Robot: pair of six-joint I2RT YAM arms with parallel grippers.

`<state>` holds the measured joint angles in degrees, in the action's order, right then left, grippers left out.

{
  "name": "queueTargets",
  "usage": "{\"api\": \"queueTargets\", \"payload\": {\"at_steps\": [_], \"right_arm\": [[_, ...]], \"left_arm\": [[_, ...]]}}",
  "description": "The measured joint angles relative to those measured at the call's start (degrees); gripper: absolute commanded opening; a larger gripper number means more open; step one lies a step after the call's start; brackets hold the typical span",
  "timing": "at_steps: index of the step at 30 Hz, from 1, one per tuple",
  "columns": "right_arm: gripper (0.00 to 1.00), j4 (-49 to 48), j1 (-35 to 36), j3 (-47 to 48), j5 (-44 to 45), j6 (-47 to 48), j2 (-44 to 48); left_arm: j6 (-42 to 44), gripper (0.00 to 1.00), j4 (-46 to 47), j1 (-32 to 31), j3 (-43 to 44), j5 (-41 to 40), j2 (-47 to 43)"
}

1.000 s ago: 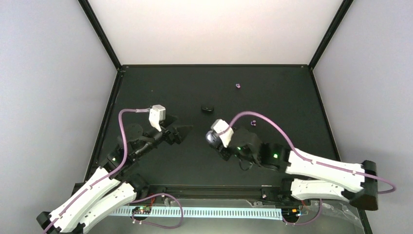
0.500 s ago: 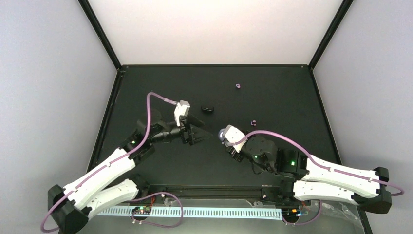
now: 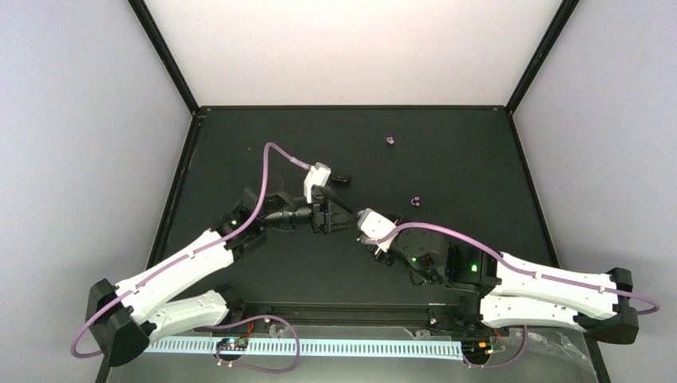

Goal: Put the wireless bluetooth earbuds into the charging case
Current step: Pick up the charging case at the center of the board.

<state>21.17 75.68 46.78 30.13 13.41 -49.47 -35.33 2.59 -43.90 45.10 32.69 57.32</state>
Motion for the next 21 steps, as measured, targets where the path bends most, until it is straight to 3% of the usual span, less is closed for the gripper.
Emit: {"api": "queueTargets", "payload": {"at_steps": [21], "right_arm": [[0.38, -3.5, 1.2, 1.4, 0.8, 2.9, -3.1]], "left_arm": [[-0.9, 0.4, -1.3, -2.4, 1.3, 0.5, 5.3]]}}
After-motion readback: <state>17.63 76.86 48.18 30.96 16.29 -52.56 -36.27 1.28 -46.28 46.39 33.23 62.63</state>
